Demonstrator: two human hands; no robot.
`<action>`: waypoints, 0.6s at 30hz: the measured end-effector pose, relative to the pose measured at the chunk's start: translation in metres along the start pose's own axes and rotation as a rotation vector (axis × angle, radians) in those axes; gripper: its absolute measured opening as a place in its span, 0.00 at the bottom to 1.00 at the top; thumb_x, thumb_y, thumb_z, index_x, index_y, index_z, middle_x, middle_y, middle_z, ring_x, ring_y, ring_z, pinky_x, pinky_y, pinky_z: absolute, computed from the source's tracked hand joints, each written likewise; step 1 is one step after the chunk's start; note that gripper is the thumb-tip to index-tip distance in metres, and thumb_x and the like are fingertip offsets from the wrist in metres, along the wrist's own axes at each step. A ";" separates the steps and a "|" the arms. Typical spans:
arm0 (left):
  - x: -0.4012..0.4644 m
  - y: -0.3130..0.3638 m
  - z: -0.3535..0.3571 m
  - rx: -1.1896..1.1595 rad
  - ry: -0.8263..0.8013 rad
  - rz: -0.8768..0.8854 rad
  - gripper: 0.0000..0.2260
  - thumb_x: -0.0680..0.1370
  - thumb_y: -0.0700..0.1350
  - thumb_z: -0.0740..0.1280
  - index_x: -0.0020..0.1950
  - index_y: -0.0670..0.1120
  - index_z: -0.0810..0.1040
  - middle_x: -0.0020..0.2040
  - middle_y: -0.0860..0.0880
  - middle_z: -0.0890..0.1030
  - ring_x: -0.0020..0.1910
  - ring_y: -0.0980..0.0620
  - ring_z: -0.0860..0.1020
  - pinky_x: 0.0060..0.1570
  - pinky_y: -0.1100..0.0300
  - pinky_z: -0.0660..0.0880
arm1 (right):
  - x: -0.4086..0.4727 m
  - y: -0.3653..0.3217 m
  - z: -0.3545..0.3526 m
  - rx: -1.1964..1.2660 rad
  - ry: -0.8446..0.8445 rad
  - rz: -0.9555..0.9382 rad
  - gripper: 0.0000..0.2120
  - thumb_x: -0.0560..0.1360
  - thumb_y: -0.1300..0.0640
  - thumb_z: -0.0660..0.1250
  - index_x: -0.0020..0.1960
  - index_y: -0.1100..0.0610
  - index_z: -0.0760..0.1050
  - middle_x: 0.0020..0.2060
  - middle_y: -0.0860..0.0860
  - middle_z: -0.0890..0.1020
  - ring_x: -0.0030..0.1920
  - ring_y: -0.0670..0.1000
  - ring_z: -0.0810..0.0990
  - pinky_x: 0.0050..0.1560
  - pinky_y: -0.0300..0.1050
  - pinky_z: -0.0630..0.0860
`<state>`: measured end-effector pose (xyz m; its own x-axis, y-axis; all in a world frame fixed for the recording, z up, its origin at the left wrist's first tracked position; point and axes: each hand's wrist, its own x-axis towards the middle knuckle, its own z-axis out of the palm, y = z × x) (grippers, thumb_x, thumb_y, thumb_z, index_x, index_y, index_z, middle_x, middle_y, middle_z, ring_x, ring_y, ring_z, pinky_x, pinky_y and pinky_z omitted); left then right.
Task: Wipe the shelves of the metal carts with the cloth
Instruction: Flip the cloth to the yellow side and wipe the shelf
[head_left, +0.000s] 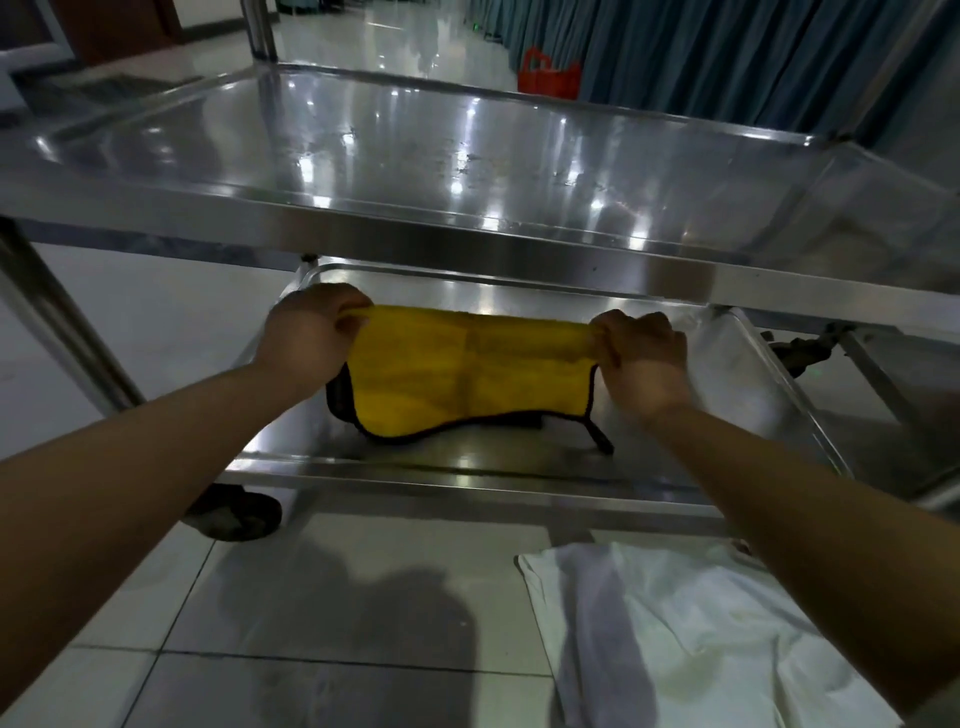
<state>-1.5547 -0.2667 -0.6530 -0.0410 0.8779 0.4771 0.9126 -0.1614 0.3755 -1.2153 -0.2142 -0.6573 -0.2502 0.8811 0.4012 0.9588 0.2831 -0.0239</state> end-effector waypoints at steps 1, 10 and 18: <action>0.003 0.001 -0.002 0.015 0.036 0.012 0.10 0.80 0.38 0.62 0.57 0.39 0.81 0.55 0.37 0.81 0.54 0.35 0.77 0.57 0.50 0.70 | 0.003 -0.001 -0.004 0.016 0.042 0.016 0.13 0.81 0.53 0.56 0.59 0.55 0.75 0.48 0.57 0.81 0.55 0.61 0.73 0.49 0.51 0.63; -0.029 -0.013 0.000 0.189 -0.671 0.099 0.14 0.74 0.40 0.69 0.60 0.48 0.79 0.57 0.48 0.79 0.57 0.47 0.76 0.53 0.58 0.70 | -0.040 0.014 0.013 0.116 -0.645 -0.159 0.06 0.74 0.54 0.67 0.50 0.51 0.79 0.47 0.51 0.79 0.50 0.54 0.77 0.50 0.46 0.74; -0.038 -0.004 0.023 0.308 -0.971 0.007 0.14 0.75 0.36 0.64 0.60 0.44 0.78 0.56 0.46 0.76 0.54 0.49 0.75 0.55 0.58 0.71 | -0.061 0.013 0.034 0.170 -0.870 -0.167 0.08 0.71 0.61 0.67 0.49 0.51 0.76 0.50 0.53 0.79 0.49 0.55 0.78 0.52 0.47 0.77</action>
<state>-1.5475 -0.2890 -0.6906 0.1874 0.8859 -0.4244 0.9823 -0.1652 0.0887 -1.1926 -0.2513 -0.7132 -0.4645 0.7790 -0.4212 0.8851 0.4247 -0.1906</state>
